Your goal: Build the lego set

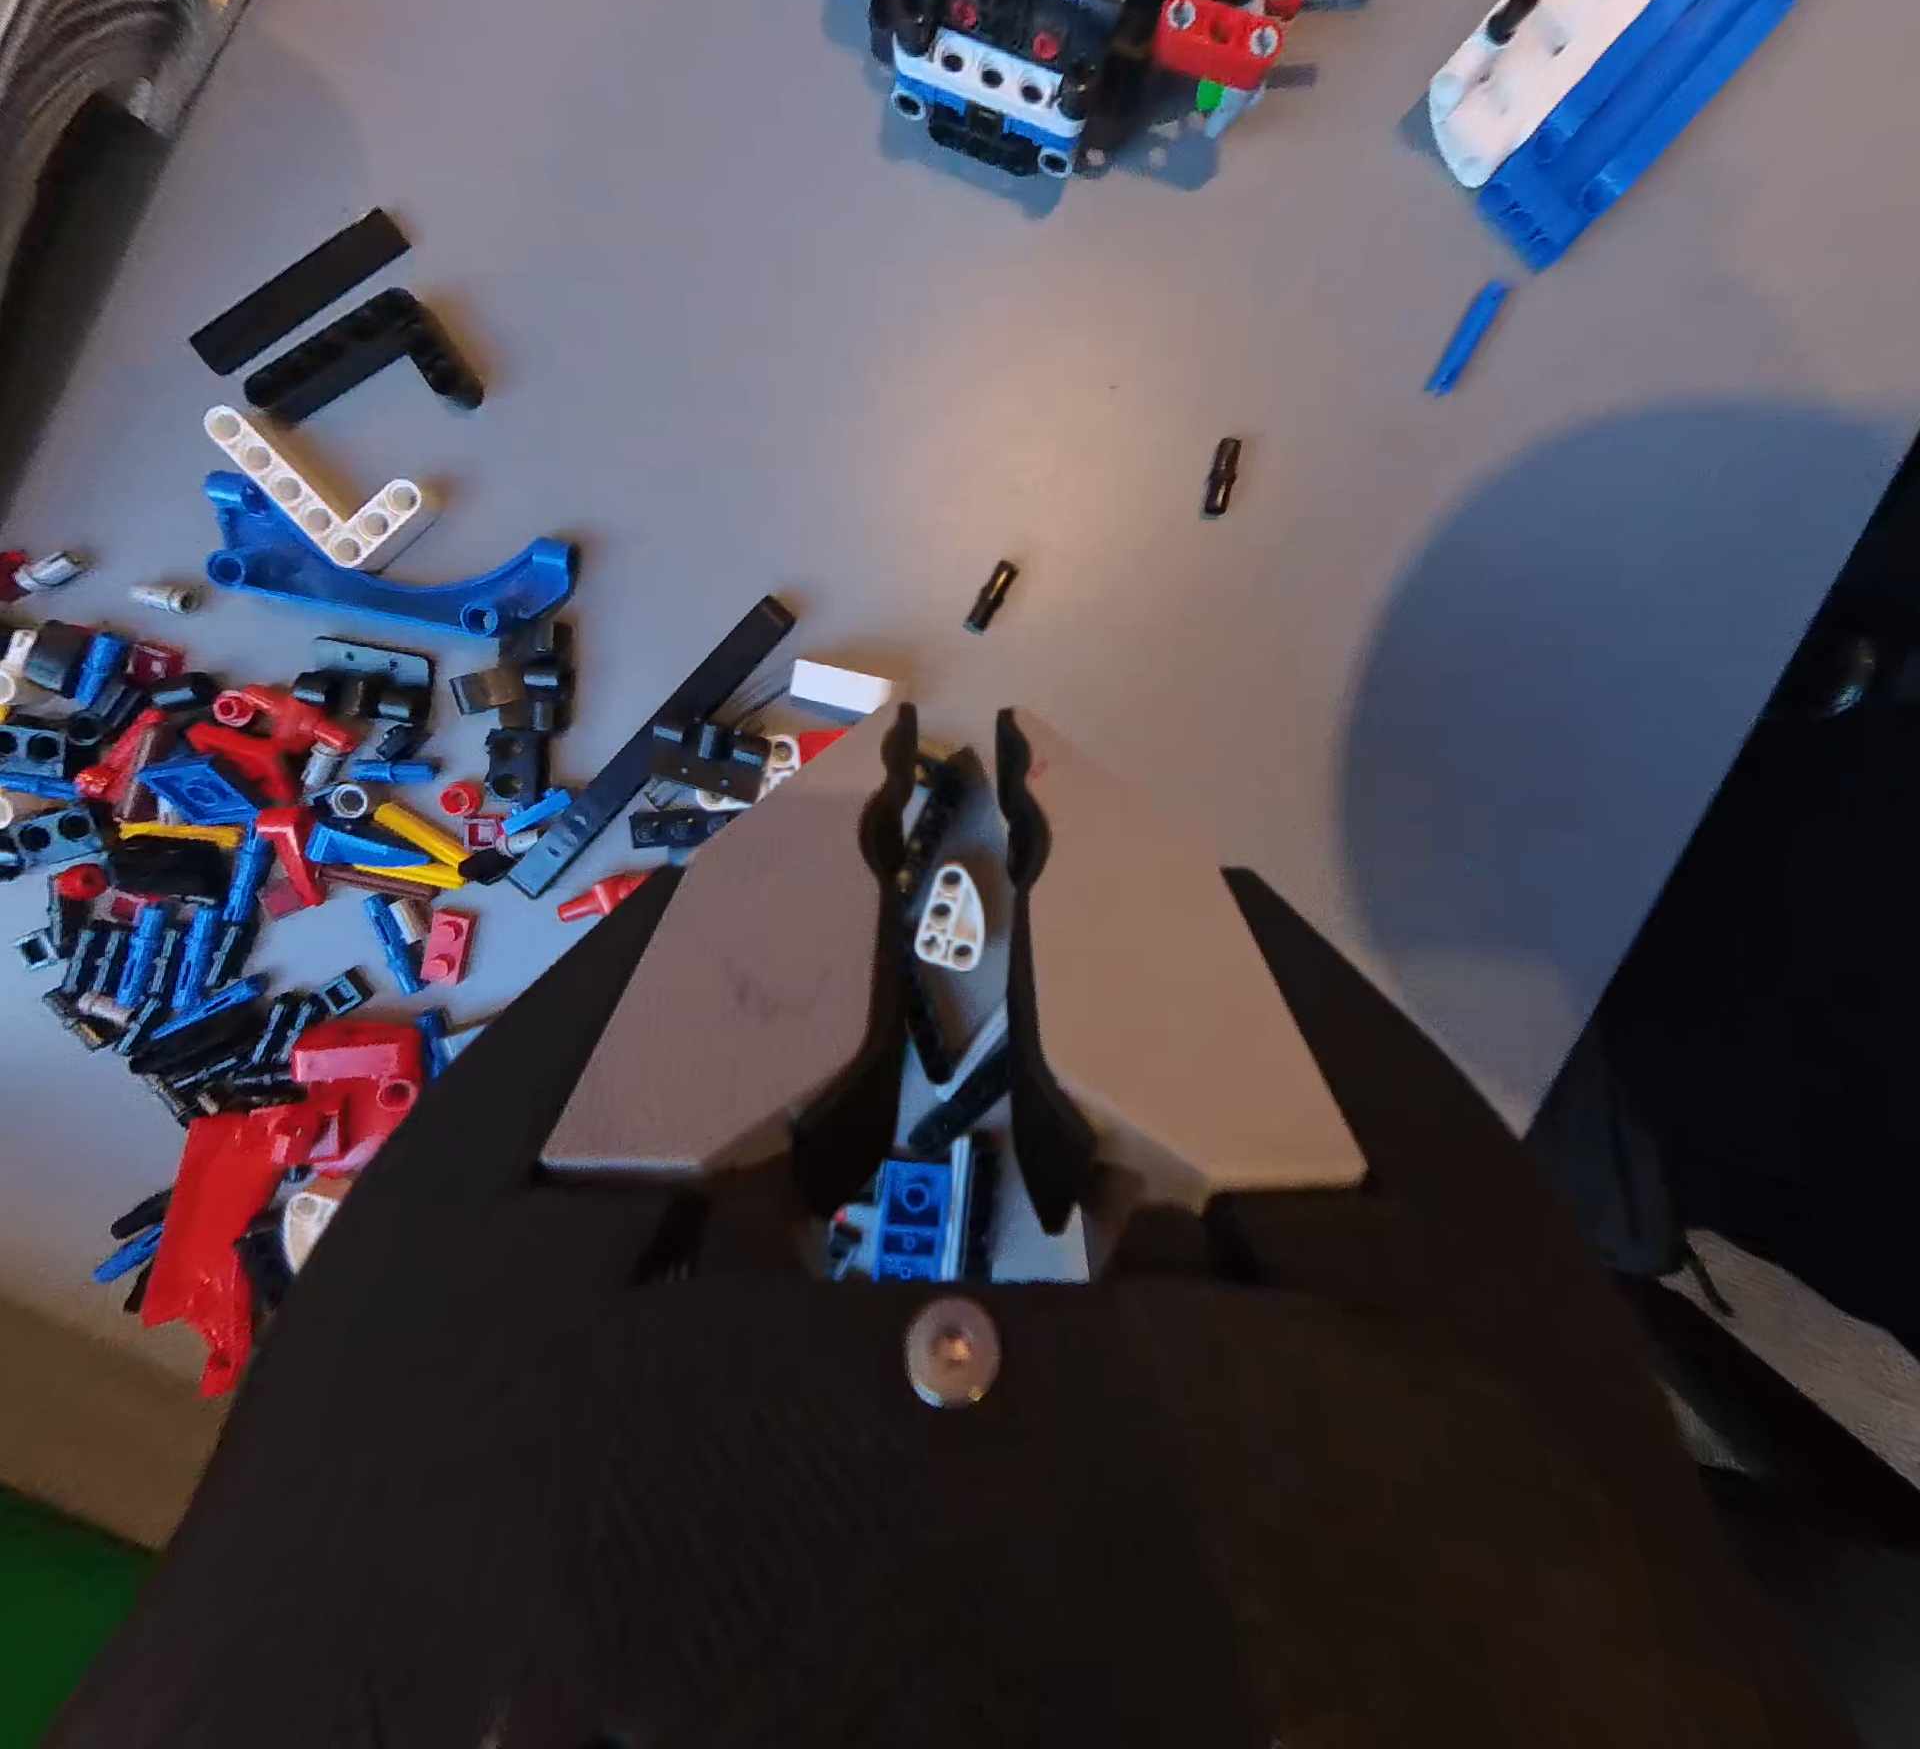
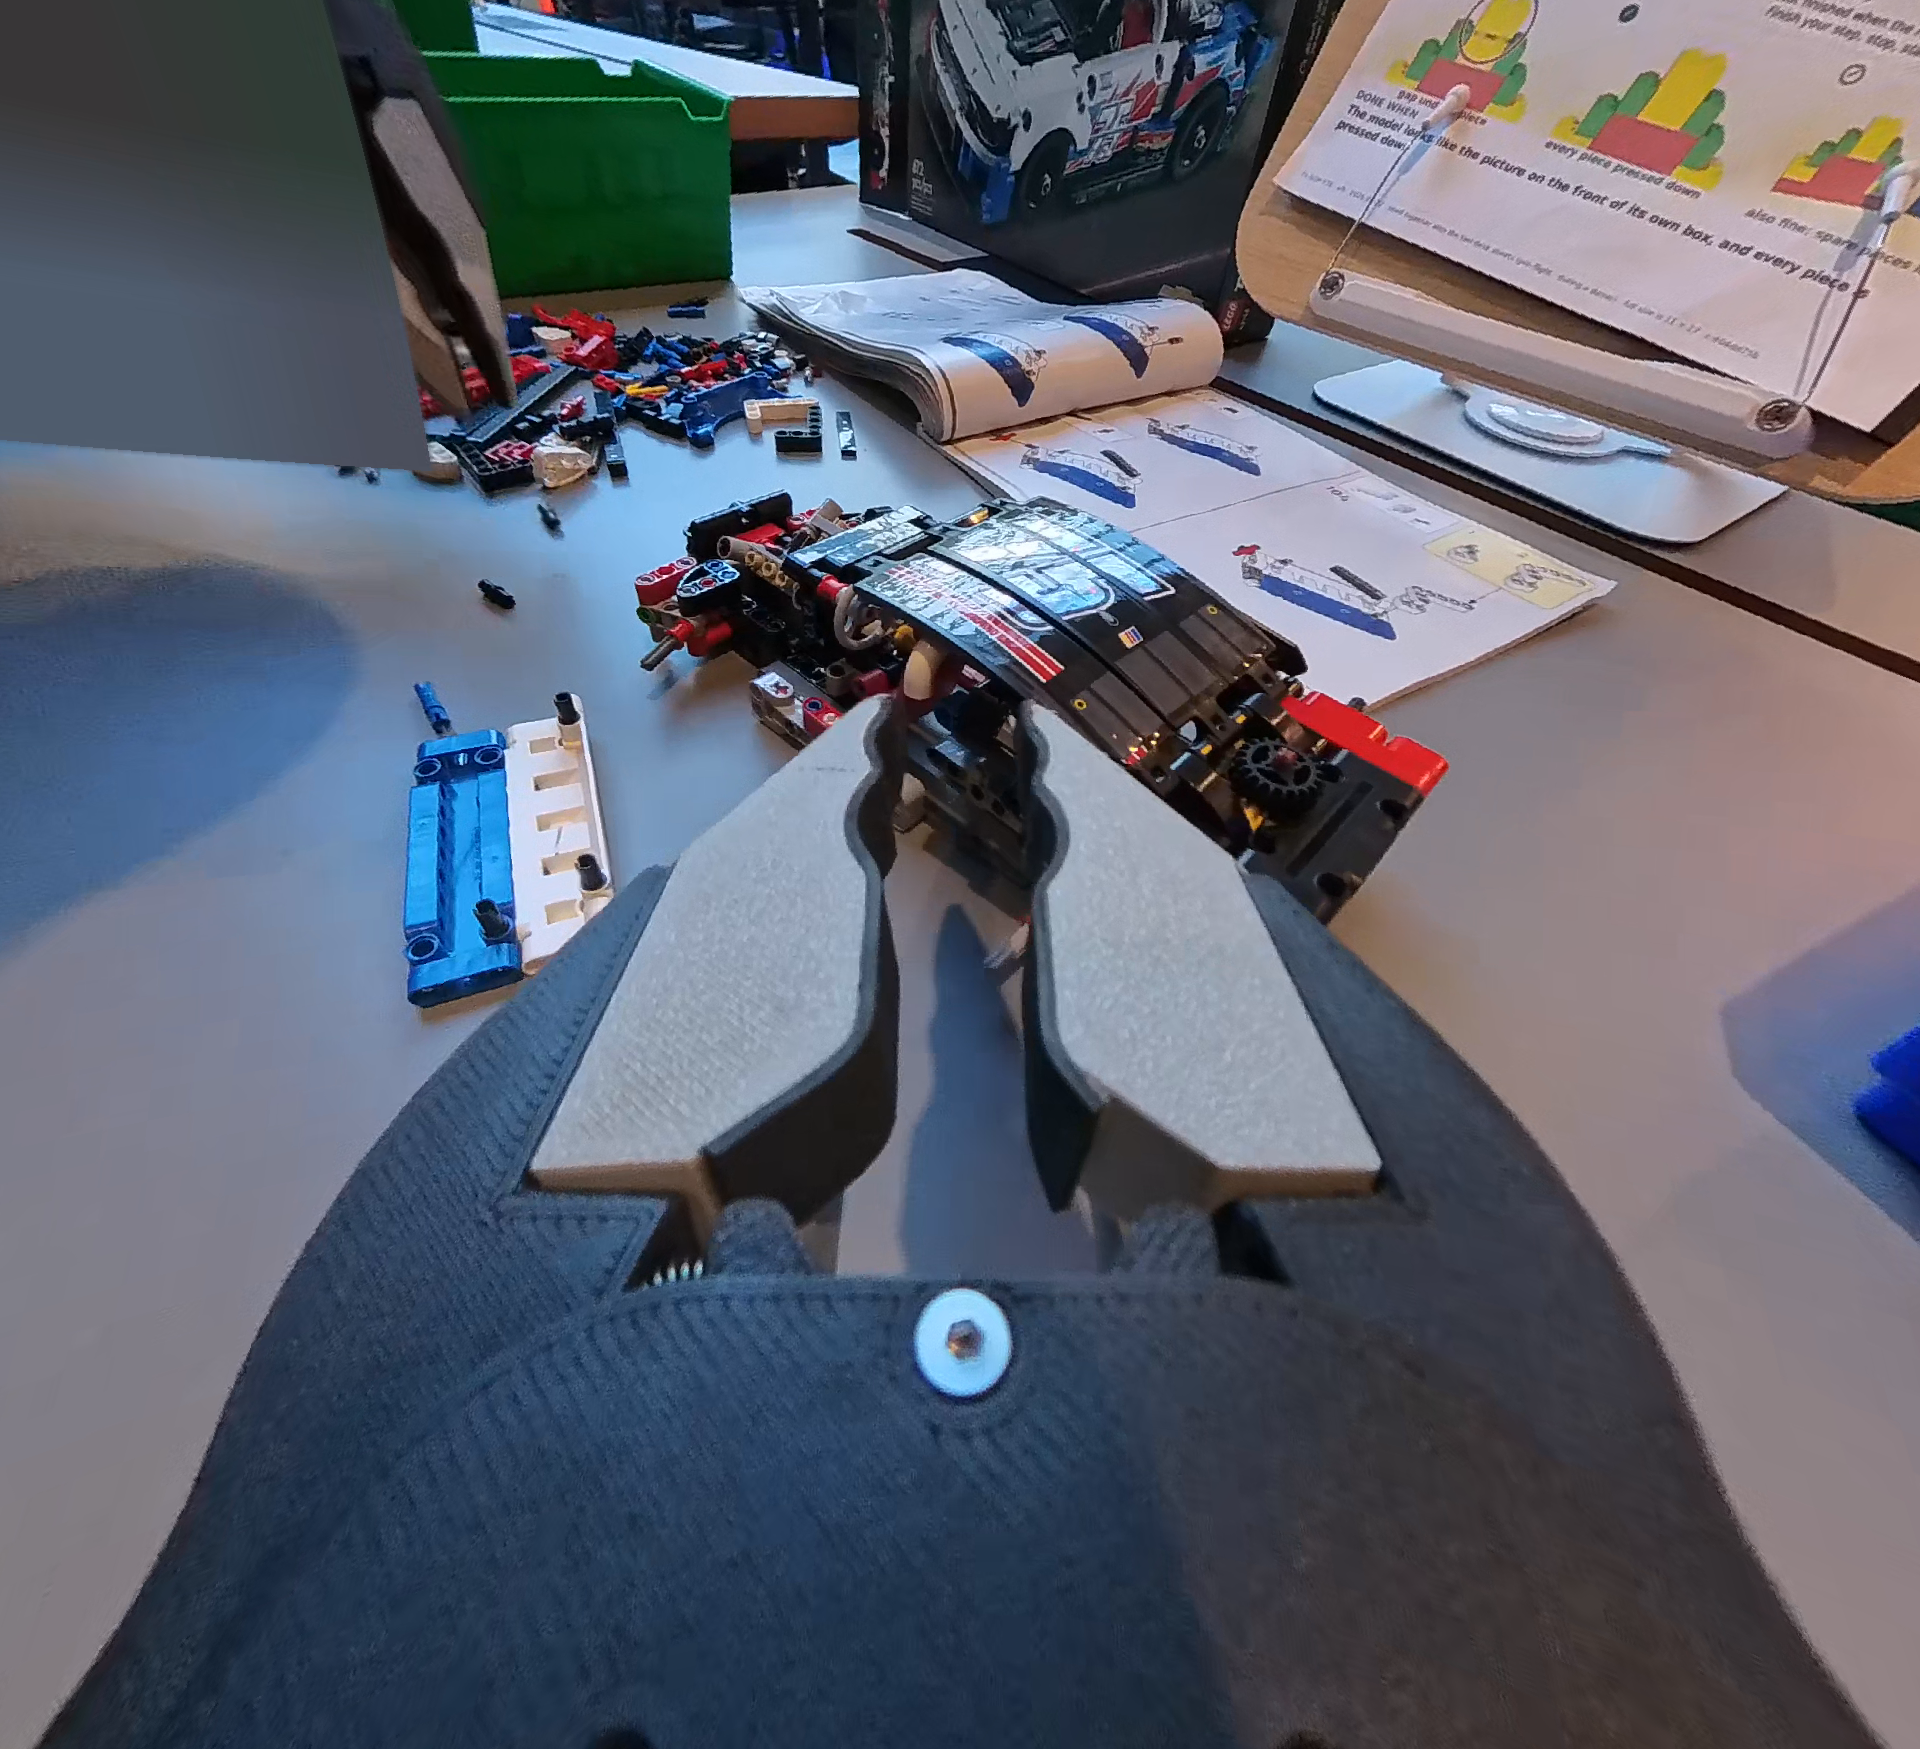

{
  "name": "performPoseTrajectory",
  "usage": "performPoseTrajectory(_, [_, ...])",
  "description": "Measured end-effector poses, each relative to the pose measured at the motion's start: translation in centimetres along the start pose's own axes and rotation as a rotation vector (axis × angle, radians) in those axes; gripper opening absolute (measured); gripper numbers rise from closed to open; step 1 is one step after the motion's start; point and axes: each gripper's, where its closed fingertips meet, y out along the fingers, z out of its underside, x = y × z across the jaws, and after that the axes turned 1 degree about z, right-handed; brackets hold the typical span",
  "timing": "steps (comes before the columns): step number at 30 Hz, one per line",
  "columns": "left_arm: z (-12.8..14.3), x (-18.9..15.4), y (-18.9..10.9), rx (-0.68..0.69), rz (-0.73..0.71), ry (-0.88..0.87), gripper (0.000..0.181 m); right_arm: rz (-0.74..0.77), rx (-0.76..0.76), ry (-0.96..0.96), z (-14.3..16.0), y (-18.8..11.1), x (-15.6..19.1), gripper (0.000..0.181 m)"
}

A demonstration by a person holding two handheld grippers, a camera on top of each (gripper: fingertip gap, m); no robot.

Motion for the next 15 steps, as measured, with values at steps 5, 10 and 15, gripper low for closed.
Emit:
performPoseTrajectory(5, [-0.4, 0.2, 2.3, 0.056, 0.036, 0.034, 0.012, -0.012, -0.013, -0.002, -0.2, -0.3, 0.3, 0.018])
performPoseTrajectory(10, [-0.4, -0.9, 4.2, 0.125, 0.095, 0.065, 0.000, -0.022, -0.028, 0.009, -0.4, -0.6, 0.4, 0.018])
performPoseTrajectory(15, [-1.4, -2.9, 4.9, 0.119, 0.142, 0.093, 0.000, -0.022, -0.031, 0.010, -0.5, -0.6, 0.4, 0.018])
